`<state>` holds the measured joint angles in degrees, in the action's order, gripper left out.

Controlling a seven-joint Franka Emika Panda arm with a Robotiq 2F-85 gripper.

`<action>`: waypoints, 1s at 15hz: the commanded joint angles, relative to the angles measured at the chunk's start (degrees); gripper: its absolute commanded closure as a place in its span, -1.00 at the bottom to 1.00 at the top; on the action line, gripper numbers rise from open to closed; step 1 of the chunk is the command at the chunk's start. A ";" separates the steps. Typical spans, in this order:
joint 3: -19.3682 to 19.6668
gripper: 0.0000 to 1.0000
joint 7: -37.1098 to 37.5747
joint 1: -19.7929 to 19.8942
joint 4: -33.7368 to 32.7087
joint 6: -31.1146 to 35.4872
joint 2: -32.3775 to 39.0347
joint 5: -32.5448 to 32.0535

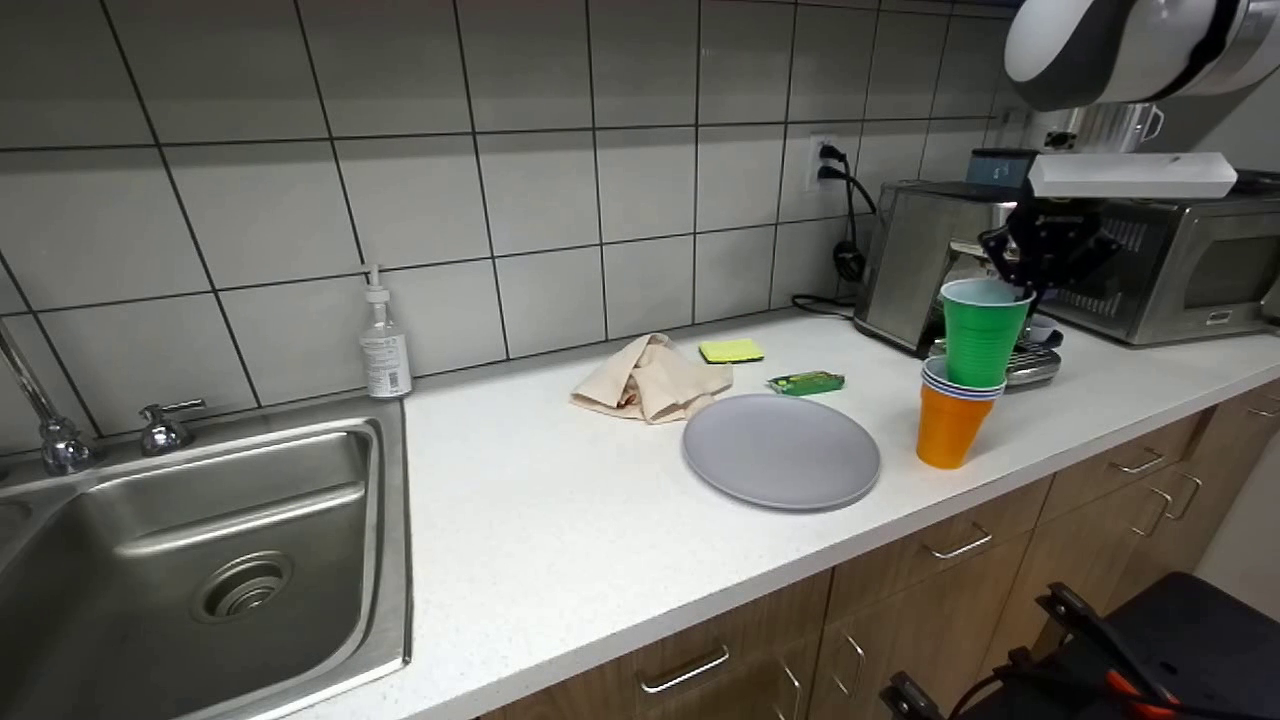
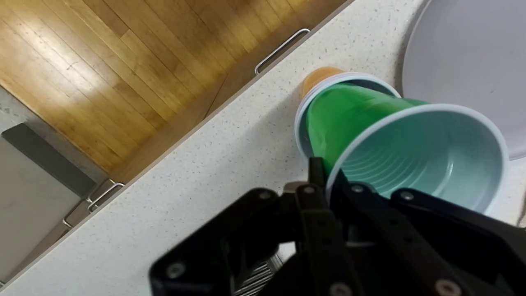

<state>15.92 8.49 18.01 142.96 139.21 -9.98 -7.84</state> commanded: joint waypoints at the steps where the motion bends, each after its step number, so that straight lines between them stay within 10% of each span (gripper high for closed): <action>1: 0.10 0.39 -0.43 0.08 -1.82 -0.04 1.75 1.36; 10: -0.06 -0.95 -0.24 -0.33 -3.44 0.21 3.97 2.61; 15: -0.27 -1.00 -0.22 -0.84 -4.02 0.17 4.29 2.98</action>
<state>15.89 8.48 17.55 140.24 139.35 -6.41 -5.95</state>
